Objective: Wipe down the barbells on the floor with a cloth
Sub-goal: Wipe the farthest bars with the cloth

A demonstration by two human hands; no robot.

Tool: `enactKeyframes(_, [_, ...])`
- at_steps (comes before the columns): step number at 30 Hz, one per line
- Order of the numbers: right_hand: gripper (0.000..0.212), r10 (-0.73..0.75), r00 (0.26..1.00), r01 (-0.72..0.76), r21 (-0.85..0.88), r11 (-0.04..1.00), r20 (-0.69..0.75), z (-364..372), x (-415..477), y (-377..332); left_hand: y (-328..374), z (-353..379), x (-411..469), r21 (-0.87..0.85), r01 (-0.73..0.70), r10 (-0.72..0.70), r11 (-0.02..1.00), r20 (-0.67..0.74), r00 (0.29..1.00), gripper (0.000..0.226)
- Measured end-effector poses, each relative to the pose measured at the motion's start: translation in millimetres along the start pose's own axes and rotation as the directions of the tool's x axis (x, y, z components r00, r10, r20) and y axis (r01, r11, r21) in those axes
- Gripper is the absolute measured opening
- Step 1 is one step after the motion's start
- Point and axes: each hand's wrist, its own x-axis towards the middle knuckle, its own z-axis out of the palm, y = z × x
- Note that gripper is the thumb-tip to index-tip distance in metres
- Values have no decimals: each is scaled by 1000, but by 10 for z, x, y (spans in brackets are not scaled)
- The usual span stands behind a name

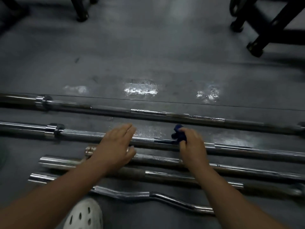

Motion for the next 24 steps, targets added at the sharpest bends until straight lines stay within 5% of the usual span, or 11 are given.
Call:
enactKeyframes(13, [45,-260,955,270,60,961,-145,-1819,-1271,-368,1627,-1142,-802,-98,29,-51,995,-232,971,89])
enactKeyframes(24, [42,-262,941,283,73,956,-216,-2258,-1506,-110,2215,-1121,-970,-63,6,-15,998,-136,991,77])
